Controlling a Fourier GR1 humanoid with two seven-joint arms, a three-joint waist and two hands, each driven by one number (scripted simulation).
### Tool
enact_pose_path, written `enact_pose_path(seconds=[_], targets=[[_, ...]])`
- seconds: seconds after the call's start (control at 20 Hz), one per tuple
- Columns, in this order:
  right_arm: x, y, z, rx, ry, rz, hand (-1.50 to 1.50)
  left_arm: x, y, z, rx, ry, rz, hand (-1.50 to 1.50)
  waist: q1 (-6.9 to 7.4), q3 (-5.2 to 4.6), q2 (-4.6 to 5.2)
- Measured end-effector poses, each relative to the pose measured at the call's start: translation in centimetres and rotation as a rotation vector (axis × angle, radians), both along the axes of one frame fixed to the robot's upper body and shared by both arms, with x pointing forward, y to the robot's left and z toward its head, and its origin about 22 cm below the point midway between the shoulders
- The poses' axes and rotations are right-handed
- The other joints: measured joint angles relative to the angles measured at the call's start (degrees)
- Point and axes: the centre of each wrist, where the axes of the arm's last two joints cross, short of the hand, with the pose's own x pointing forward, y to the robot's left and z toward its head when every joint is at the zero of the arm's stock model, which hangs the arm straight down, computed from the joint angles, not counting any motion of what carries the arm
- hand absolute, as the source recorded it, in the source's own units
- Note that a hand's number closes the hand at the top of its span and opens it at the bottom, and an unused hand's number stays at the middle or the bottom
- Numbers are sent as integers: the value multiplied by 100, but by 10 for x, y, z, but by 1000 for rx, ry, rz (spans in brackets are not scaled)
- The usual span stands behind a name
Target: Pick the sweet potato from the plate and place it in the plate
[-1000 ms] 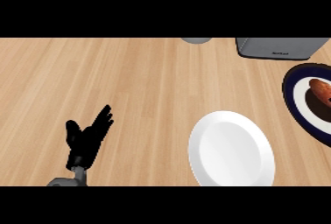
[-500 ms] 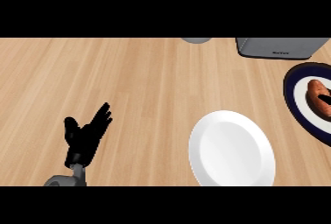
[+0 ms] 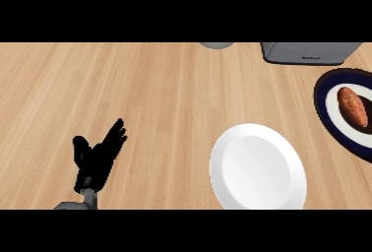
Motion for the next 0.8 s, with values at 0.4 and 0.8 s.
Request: enact_pose_path(seconds=[0.4, 0.8], targets=[[-56, -31, -10, 40, 59, 118, -150, -1, 6, -1, 0, -1, 20, 0, -95, 0, -32], [-100, -42, -27, -50, 181, 143, -150, 0, 13, -3, 8, 6, 32, 0, -163, -4, -66]])
